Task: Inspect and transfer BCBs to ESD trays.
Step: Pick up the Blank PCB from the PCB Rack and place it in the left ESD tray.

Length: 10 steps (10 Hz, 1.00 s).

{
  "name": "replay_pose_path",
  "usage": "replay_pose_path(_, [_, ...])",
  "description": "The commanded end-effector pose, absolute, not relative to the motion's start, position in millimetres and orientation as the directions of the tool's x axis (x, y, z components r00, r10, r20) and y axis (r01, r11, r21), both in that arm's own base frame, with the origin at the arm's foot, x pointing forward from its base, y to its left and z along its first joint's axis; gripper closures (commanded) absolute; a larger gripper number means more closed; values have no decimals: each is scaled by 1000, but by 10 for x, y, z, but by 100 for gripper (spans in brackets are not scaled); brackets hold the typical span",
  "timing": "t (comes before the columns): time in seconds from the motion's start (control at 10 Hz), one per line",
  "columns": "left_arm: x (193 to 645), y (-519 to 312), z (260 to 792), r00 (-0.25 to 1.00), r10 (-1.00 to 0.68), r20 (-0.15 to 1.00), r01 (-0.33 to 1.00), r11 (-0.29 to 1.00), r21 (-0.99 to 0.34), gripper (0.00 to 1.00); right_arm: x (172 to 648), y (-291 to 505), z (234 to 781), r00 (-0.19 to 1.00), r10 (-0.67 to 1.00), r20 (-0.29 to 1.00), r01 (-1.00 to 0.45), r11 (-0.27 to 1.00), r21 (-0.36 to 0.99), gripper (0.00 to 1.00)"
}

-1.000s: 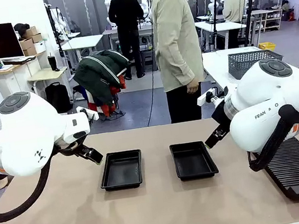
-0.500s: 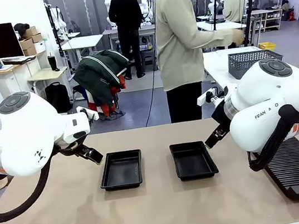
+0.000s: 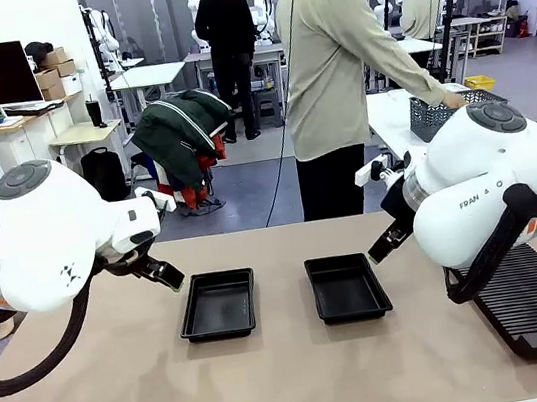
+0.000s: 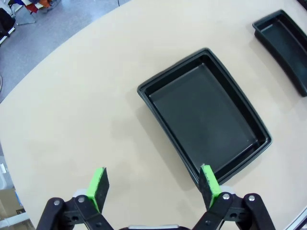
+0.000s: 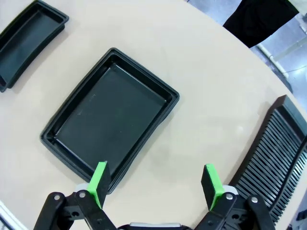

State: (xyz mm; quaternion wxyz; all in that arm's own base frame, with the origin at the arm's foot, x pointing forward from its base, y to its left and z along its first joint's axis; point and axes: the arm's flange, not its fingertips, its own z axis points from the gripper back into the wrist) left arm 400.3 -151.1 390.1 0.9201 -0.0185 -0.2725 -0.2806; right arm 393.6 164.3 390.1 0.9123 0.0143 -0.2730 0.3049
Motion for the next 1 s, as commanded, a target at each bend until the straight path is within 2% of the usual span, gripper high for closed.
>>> replay_pose_path(0.0, [3905, -1485, 4379, 749, -431, 503, 458, 886, 76, 0, 3829, 1504, 4526, 694, 485, 532, -534, 843, -72, 0])
replay_pose_path(0.3, [3799, -1327, 5187, 800, -329, 501, 404, 914, -46, 0, 3740, 1297, 5382, 746, 422, 516, -499, 867, 12, 0])
replay_pose_path(0.5, [3811, -1183, 5691, 846, -250, 470, 348, 928, -133, 0, 3709, 1049, 5868, 803, 345, 486, -453, 883, 122, 0])
replay_pose_path(0.7, [3819, -1104, 6165, 868, -191, 458, 317, 924, -215, 0, 3692, 780, 6232, 855, 269, 444, -397, 889, 227, 0])
replay_pose_path(0.9, [3782, -1094, 6500, 883, -144, 447, 275, 931, -242, 0, 3729, 487, 6464, 906, 215, 366, -332, 896, 296, 0])
